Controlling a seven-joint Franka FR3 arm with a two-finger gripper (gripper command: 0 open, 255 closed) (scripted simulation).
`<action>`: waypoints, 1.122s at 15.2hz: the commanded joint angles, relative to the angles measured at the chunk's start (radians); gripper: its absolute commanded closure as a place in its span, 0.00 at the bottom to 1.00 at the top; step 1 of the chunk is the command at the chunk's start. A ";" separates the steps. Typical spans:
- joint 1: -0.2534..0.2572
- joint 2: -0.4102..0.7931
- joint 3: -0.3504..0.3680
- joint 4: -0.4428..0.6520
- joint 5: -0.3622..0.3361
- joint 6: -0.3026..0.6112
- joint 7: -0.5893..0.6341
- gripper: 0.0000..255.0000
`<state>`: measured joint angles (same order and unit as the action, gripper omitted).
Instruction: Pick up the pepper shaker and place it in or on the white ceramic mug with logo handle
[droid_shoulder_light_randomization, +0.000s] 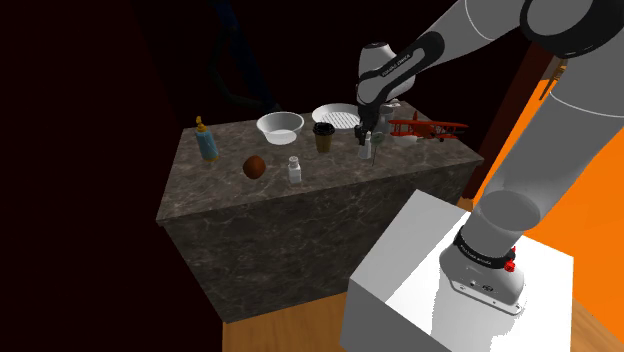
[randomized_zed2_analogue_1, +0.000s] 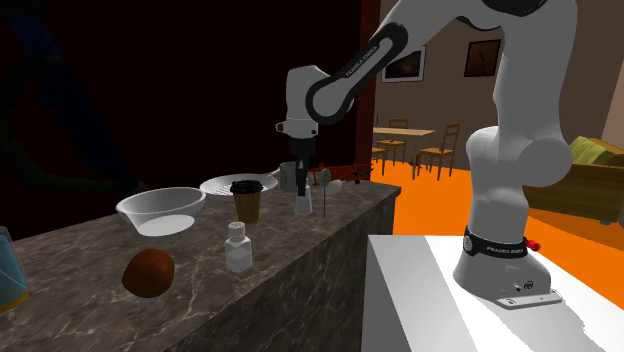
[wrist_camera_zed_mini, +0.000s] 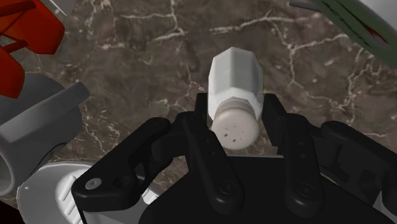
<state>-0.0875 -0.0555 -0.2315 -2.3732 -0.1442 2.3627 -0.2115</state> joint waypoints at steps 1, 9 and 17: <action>0.000 0.000 0.000 0.000 0.000 0.000 0.000 1.00; 0.001 -0.050 0.003 0.035 -0.004 -0.084 -0.001 1.00; 0.003 -0.103 0.009 0.093 -0.006 -0.195 -0.005 1.00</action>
<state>-0.0850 -0.1531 -0.2234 -2.2883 -0.1501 2.1815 -0.2162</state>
